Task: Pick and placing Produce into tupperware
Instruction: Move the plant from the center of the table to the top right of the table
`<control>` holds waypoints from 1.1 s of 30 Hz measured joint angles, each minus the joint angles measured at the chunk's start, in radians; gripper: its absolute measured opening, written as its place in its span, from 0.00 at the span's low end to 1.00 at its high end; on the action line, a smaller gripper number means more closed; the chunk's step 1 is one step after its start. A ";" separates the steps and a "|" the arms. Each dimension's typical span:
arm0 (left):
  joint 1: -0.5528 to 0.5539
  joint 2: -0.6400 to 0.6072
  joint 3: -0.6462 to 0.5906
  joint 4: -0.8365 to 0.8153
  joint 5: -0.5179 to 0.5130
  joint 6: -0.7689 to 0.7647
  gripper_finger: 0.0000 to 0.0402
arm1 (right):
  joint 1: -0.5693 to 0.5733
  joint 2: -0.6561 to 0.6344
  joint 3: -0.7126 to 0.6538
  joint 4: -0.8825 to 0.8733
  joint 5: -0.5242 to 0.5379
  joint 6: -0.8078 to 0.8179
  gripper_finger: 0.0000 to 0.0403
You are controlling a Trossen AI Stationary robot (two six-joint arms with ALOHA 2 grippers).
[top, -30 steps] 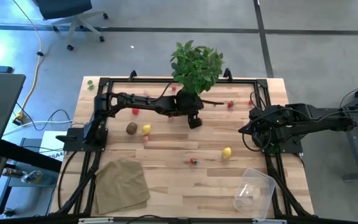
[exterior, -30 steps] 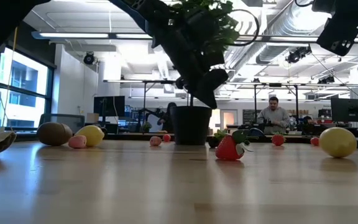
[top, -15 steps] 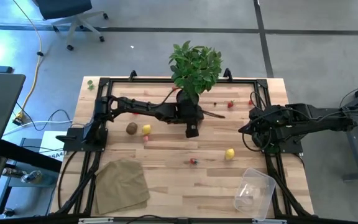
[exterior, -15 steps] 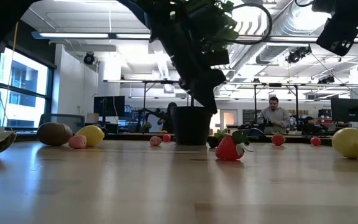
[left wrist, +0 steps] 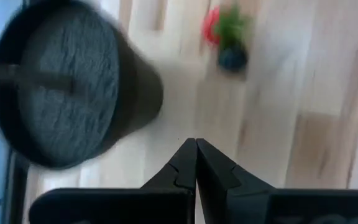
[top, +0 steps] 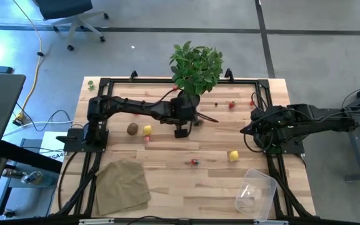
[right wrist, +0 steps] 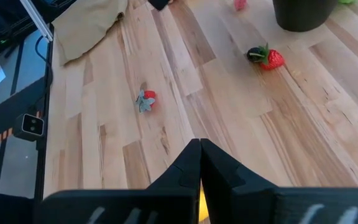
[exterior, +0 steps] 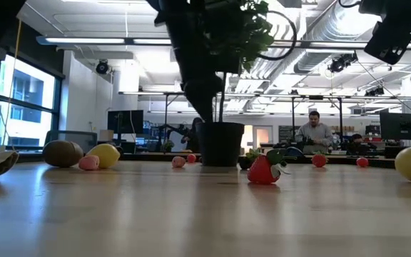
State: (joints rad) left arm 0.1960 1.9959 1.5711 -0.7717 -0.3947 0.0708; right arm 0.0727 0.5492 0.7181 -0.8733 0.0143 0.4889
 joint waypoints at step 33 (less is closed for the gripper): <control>0.341 -0.472 -0.755 0.686 0.417 -0.105 0.00 | 0.000 0.000 0.000 -0.017 0.039 0.063 0.00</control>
State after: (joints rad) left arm 0.5366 1.5242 0.8165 -0.0852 0.0220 -0.0345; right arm 0.0727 0.5491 0.7181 -0.8906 0.0533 0.5515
